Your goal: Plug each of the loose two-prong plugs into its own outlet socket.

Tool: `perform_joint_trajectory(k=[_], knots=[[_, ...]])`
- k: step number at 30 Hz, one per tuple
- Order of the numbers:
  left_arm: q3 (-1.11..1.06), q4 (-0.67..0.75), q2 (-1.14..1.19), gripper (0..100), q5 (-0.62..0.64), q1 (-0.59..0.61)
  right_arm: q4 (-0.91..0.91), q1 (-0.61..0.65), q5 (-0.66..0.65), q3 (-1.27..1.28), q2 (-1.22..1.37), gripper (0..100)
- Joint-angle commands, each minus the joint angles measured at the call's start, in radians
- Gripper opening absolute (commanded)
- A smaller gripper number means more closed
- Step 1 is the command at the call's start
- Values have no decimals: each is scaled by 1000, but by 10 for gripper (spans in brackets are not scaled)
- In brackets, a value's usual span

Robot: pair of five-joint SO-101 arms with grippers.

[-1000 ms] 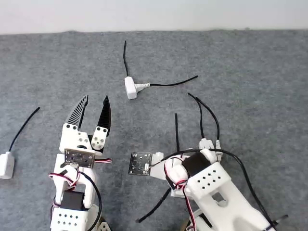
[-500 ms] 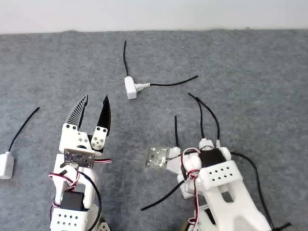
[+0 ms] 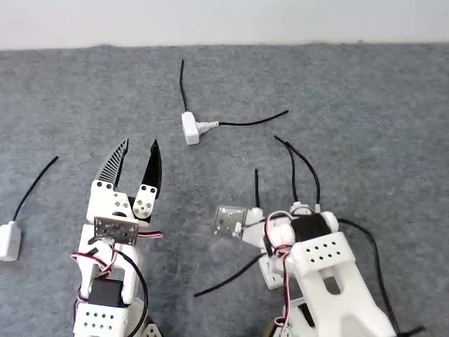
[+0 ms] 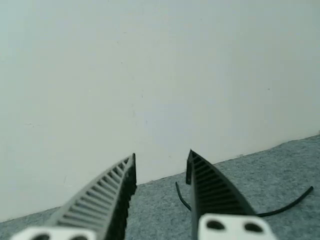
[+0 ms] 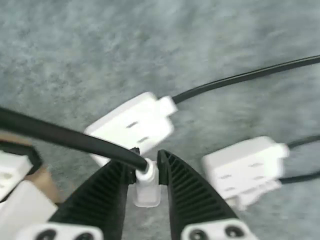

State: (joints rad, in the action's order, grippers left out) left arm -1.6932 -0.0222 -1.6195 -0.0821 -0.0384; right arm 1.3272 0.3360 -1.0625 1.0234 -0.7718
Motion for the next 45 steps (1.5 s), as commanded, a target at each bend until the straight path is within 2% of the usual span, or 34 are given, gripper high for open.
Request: perform_joint_trajectory(k=[1, 8, 12, 15, 20, 27, 30, 34, 39, 45], knots=[[5, 29, 8, 163, -14, -2, -24, -5, -14, -157, -5, 9], [5, 28, 8, 163, -12, -6, -153, -5, -14, -310, -5, 9], [5, 23, 3, 163, -12, -61, -283, 2, -14, -414, -5, 9], [13, 23, 2, 163, -12, -101, -303, 42, -14, -560, -7, 9], [48, 29, 0, 163, -103, -170, -277, 168, -14, -835, -7, 9], [61, 23, -55, 163, -114, -298, -189, 366, -15, -1088, -4, 9], [61, 18, -114, 163, -150, -370, -174, 438, -15, -1115, 2, 9], [70, -58, -212, 163, -239, -479, -143, 542, -15, -1115, -5, 9], [99, -57, -201, 163, -361, -580, -125, 664, 28, -1115, -5, 9], [168, -40, -201, 163, -457, -647, -124, 723, 83, -1115, -5, 9]])
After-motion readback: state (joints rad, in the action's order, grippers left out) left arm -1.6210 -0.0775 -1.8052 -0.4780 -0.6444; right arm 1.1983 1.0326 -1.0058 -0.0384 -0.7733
